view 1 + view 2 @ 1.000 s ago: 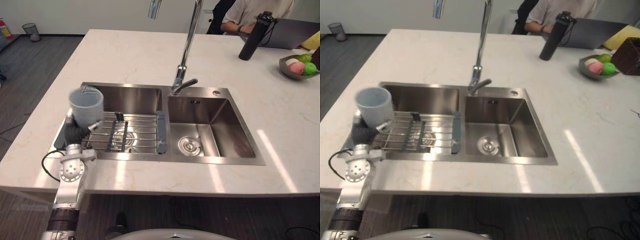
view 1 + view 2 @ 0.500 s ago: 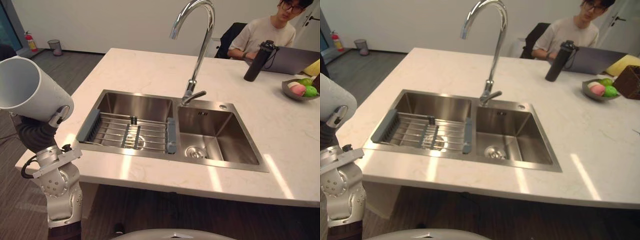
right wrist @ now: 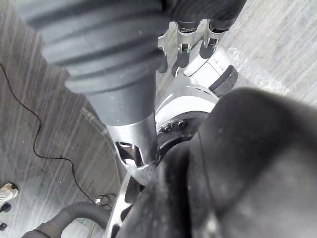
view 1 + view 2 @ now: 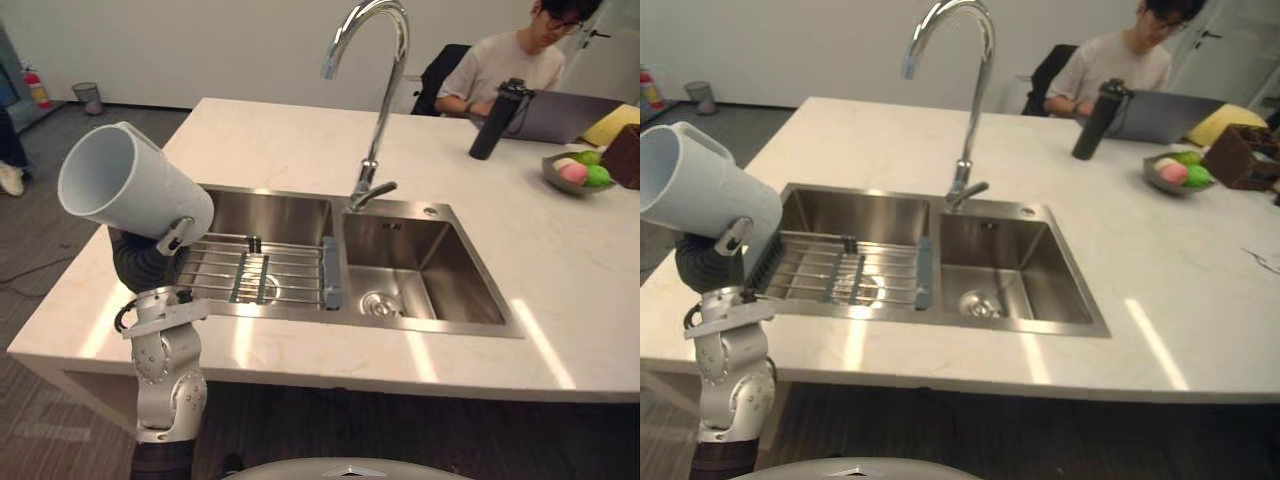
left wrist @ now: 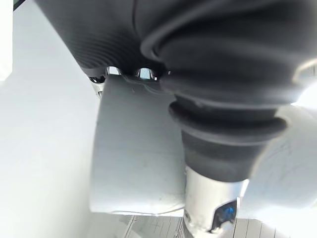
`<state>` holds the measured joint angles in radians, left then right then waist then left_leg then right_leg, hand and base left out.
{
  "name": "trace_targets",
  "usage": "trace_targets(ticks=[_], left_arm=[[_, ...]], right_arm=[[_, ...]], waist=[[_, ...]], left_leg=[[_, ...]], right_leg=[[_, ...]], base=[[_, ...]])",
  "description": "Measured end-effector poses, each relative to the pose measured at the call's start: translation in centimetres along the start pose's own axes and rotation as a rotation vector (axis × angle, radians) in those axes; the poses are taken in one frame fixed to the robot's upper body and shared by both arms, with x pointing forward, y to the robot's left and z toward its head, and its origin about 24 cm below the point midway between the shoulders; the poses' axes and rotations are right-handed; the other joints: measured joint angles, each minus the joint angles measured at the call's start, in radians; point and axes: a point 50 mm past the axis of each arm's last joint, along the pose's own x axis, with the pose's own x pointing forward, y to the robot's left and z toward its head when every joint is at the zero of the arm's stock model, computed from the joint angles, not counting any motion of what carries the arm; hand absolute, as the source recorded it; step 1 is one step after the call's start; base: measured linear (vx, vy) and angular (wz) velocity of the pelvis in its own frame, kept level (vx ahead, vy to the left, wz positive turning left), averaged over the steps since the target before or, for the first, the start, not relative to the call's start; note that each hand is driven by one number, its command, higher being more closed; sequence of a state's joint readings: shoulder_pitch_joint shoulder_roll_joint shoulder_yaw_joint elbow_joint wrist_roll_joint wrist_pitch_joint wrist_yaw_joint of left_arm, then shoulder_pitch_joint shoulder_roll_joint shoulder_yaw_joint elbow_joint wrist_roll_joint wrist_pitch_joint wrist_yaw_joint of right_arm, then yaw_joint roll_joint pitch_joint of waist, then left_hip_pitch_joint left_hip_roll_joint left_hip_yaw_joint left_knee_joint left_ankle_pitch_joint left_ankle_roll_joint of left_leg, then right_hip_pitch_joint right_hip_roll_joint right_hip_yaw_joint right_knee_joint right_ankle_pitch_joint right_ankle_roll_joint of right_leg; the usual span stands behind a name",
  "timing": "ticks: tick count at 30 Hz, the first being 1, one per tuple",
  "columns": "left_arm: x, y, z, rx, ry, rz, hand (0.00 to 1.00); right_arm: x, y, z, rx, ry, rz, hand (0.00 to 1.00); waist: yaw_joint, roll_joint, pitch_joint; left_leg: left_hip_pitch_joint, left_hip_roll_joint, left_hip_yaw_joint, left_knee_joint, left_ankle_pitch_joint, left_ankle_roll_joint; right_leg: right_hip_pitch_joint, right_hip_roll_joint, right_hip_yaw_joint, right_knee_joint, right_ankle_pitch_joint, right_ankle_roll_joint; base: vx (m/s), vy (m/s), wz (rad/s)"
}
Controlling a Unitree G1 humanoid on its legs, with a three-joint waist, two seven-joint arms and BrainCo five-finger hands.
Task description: Walk over to the sink, pick up the cup, carry it to the dishwasher, place the cup inside the dishwasher, then close the dishwasher door
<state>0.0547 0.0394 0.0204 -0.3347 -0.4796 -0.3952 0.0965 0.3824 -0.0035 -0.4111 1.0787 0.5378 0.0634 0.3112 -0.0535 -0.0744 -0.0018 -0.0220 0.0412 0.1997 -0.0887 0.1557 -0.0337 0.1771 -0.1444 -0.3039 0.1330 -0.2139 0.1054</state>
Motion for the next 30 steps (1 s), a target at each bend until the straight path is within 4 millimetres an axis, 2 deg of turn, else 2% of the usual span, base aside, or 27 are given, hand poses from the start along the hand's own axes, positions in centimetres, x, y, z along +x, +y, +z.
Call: trace_targets(ticks=[4,7,9,10,11,12,13,14,15,16,17,18,19,20,21,22,23,24,25,26,27,28,29,30], left_arm=[[-0.5,0.4,-0.4,0.015,0.045,0.018,1.0],[-1.7,1.3,-0.6,0.052,0.103,0.07,1.0],[-2.6,2.5,-0.5,0.09,0.136,0.131,1.0],[-3.5,3.5,-0.3,0.115,0.152,0.184,1.0],[-3.6,3.7,-0.3,0.118,0.155,0.193,1.0],[-4.1,4.2,-0.2,0.13,0.167,0.215,1.0],[-4.0,4.3,-0.1,0.137,0.161,0.212,1.0],[-3.8,4.1,0.0,0.134,0.151,0.203,1.0],[-3.5,3.9,0.2,0.129,0.132,0.193,1.0],[-3.4,3.9,0.3,0.128,0.125,0.192,1.0],[-3.1,3.3,0.6,0.115,0.108,0.162,1.0],[-3.0,3.0,0.5,0.105,0.109,0.136,1.0],[-2.9,2.8,0.4,0.098,0.112,0.125,1.0],[-2.9,2.2,0.1,0.08,0.122,0.091,1.0],[-2.7,1.7,-0.2,0.061,0.13,0.05,1.0],[-2.7,1.4,-0.5,0.047,0.136,0.033,1.0],[-2.7,1.1,-1.1,0.013,0.149,0.018,1.0],[-2.7,0.8,-1.5,-0.029,0.159,0.01,1.0],[-2.6,0.8,-1.4,-0.042,0.149,0.009,1.0],[-2.2,1.1,-1.3,-0.055,0.138,0.013,1.0],[-2.2,1.4,-1.8,-0.059,0.161,0.006,1.0],[-2.5,1.4,-2.2,-0.052,0.192,-0.011,1.0],[-2.6,1.3,-2.4,-0.057,0.206,-0.025,1.0],[-3.5,0.7,-3.6,-0.088,0.27,-0.031,1.0]], right_arm=[[0.1,0.1,0.2,-0.02,-0.001,-0.009,0.0],[0.2,0.1,0.8,-0.071,0.012,-0.01,0.0],[0.5,0.2,1.7,-0.101,0.021,-0.01,0.0],[0.5,0.1,2.6,-0.135,0.021,-0.003,0.0],[0.5,0.2,2.9,-0.143,0.016,-0.001,0.0],[0.7,0.4,3.6,-0.152,0.006,0.005,0.0],[0.9,0.5,3.6,-0.118,0.021,0.007,0.0],[0.9,0.5,3.4,-0.088,0.03,0.002,0.0],[1.0,0.4,3.3,-0.048,0.037,-0.004,0.0],[0.9,0.3,3.4,-0.038,0.036,-0.007,0.0],[0.8,-0.1,3.5,-0.017,0.042,-0.011,0.0],[0.7,-0.3,3.7,-0.019,0.047,-0.008,0.0],[0.6,-0.5,3.9,-0.022,0.047,-0.006,0.0],[0.5,-0.6,4.3,-0.033,0.042,0.009,0.0],[0.5,-0.6,4.5,-0.031,0.043,0.025,0.0],[0.4,-0.8,4.7,-0.033,0.041,0.026,0.0],[0.2,-1.1,4.9,-0.032,0.041,0.024,0.0],[-0.4,-2.3,4.6,-0.019,0.04,0.005,0.0],[-0.5,-2.3,4.6,-0.018,0.038,0.008,0.0],[-0.1,-1.6,5.1,-0.027,0.031,0.027,0.0],[-0.1,-1.3,5.3,-0.024,0.018,0.043,0.0],[0.1,-0.7,5.4,-0.042,0.012,0.058,0.0],[0.2,-0.5,5.4,-0.055,0.018,0.063,0.0],[-0.2,-1.5,5.6,-0.05,0.014,0.046,0.0]], waist=[[0.036,0.002,-0.002],[0.058,0.018,0.014],[0.092,0.033,0.06],[0.104,0.06,0.084],[0.106,0.071,0.091],[0.111,0.097,0.104],[0.117,0.071,0.115],[0.128,0.077,0.122],[0.136,0.077,0.124],[0.138,0.074,0.121],[0.135,0.08,0.124],[0.129,0.083,0.117],[0.126,0.091,0.112],[0.113,0.105,0.104],[0.102,0.116,0.098],[0.098,0.114,0.1],[0.089,0.109,0.098],[0.084,0.115,0.105],[0.083,0.11,0.106],[0.08,0.117,0.112],[0.073,0.127,0.118],[0.063,0.119,0.12],[0.058,0.109,0.126],[0.056,0.132,0.106]], left_leg=[[-0.018,-0.016,-0.066,0.005,0.019,0.008],[-0.049,-0.024,-0.153,0.013,0.053,0.009],[-0.095,-0.043,-0.216,0.094,0.054,0.008],[-0.117,-0.06,-0.255,0.108,0.07,0.007],[-0.119,-0.061,-0.268,0.102,0.059,0.003],[-0.146,-0.04,-0.193,0.105,-0.015,0.03],[-0.203,-0.006,0.019,0.218,-0.114,0.139],[-0.231,0.015,0.118,0.326,-0.137,0.184],[-0.253,0.054,0.251,0.55,-0.189,0.261],[-0.25,0.062,0.274,0.611,-0.209,0.27],[-0.196,0.096,0.301,0.802,-0.3,0.231],[-0.157,0.118,0.288,0.835,-0.331,0.182],[-0.134,0.135,0.277,0.833,-0.343,0.154],[-0.088,0.172,0.262,0.766,-0.327,0.089],[-0.038,0.195,0.268,0.625,-0.284,0.041],[-0.026,0.18,0.267,0.562,-0.271,0.019],[-0.014,0.146,0.294,0.482,-0.271,0.022],[0.019,0.099,0.295,0.386,-0.26,0.028],[0.036,0.097,0.285,0.34,-0.261,0.028],[0.06,0.099,0.262,0.259,-0.252,0.013],[0.092,0.09,0.237,0.189,-0.228,-0.025],[0.124,0.063,0.217,0.153,-0.231,-0.032],[0.132,0.042,0.205,0.141,-0.24,-0.033],[0.13,0.052,0.179,0.134,-0.252,-0.026]], right_leg=[[0.01,-0.004,-0.044,0.034,-0.017,-0.019],[0.01,0.001,-0.101,0.096,-0.045,-0.043],[0.026,0.004,-0.129,0.141,-0.088,-0.052],[0.035,0.016,-0.165,0.159,-0.134,-0.037],[0.037,0.021,-0.184,0.169,-0.136,-0.037],[0.041,0.034,-0.245,0.17,-0.134,-0.043],[0.047,-0.003,-0.351,0.15,-0.116,-0.053],[0.046,-0.018,-0.395,0.153,-0.11,-0.059],[0.047,-0.045,-0.484,0.156,-0.097,-0.059],[0.048,-0.052,-0.507,0.156,-0.093,-0.058],[0.055,-0.085,-0.622,0.148,-0.073,-0.055],[0.056,-0.092,-0.677,0.135,-0.054,-0.05],[0.053,-0.095,-0.713,0.127,-0.041,-0.047],[0.039,-0.103,-0.785,0.125,-0.02,-0.043],[0.033,-0.124,-0.846,0.151,-0.011,-0.038],[0.034,-0.143,-0.87,0.173,-0.003,-0.041],[0.04,-0.189,-0.899,0.243,0.016,-0.069],[0.032,-0.278,-0.937,0.428,-0.013,-0.108],[0.018,-0.285,-0.94,0.455,-0.053,-0.08],[-0.035,-0.249,-0.941,0.43,-0.094,-0.062],[-0.078,-0.214,-0.941,0.356,-0.067,-0.094],[-0.109,-0.199,-0.939,0.238,0.058,-0.147],[-0.122,-0.208,-0.938,0.205,0.125,-0.201],[-0.116,-0.219,-0.845,0.235,0.161,-0.198]], base=[[0.06,-0.03,0.5],[-0.03,-0.072,1.0],[-0.16,-0.072,1.32],[-0.18,-0.062,1.18],[-0.36,-0.108,1.62],[-0.31,-0.052,1.8],[-0.37,-0.059,2.02],[-0.23,-0.031,2.11],[-0.16,-0.045,1.46],[-0.17,-0.039,2.22],[-0.1,-0.002,2.0],[-0.07,0.024,2.2],[-0.01,0.083,1.88],[0.02,0.158,2.21],[0.04,0.194,2.24],[0.02,0.26,2.33],[0.0,0.307,2.28],[-0.03,0.312,2.16],[-0.08,0.228,1.74],[-0.1,0.107,1.35],[-0.09,0.057,1.35],[-0.03,0.007,1.01],[-0.04,0.036,0.92],[-0.04,0.058,0.72]])
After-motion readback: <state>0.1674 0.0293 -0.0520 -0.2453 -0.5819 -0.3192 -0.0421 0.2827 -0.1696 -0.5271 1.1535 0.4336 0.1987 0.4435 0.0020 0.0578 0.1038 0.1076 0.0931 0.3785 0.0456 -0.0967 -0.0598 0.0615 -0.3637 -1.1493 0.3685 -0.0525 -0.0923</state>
